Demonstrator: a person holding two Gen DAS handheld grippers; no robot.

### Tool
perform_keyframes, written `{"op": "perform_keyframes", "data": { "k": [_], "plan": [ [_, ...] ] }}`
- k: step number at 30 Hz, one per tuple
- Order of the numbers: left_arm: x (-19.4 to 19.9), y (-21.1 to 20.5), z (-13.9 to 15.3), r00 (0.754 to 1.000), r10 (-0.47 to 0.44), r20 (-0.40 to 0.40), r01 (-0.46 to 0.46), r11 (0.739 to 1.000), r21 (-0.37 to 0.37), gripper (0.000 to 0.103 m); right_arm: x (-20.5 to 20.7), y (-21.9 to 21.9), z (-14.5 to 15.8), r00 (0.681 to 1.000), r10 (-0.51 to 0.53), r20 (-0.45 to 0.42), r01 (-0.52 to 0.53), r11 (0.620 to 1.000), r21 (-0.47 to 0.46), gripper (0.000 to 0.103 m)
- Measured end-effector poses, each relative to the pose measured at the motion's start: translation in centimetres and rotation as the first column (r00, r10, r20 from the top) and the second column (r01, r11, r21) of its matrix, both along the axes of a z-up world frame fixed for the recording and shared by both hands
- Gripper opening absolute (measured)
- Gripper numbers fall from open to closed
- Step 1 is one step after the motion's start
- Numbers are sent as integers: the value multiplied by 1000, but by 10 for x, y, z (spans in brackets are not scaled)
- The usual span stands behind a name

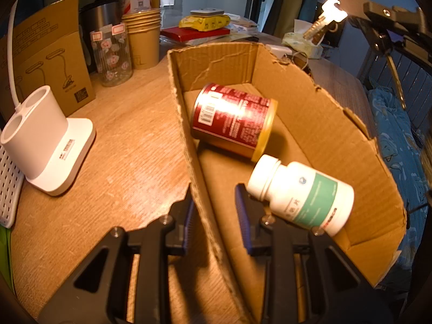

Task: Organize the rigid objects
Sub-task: 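Lift the key bundle and carry it toward the cardboard box, then lower the keys into the box and open the right gripper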

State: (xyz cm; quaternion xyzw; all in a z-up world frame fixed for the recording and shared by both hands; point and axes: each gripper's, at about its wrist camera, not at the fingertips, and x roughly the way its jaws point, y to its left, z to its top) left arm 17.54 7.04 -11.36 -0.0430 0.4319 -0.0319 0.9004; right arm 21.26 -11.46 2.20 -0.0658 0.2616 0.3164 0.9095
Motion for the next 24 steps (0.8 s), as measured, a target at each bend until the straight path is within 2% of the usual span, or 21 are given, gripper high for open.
{"op": "perform_keyframes", "data": {
  "k": [12,16,24],
  "plan": [
    [0,0,0,1000,0,0,0,1000,0,30,-15,28,-20,997,60,-52,-62,997,-35,39],
    [0,0,0,1000,0,0,0,1000,0,30,-15,32,-28,992,71,-103,-73,997,-15,39],
    [0,0,0,1000,0,0,0,1000,0,30,-15,37,-44,989,46,-138,-52,998,-40,39]
  ]
}}
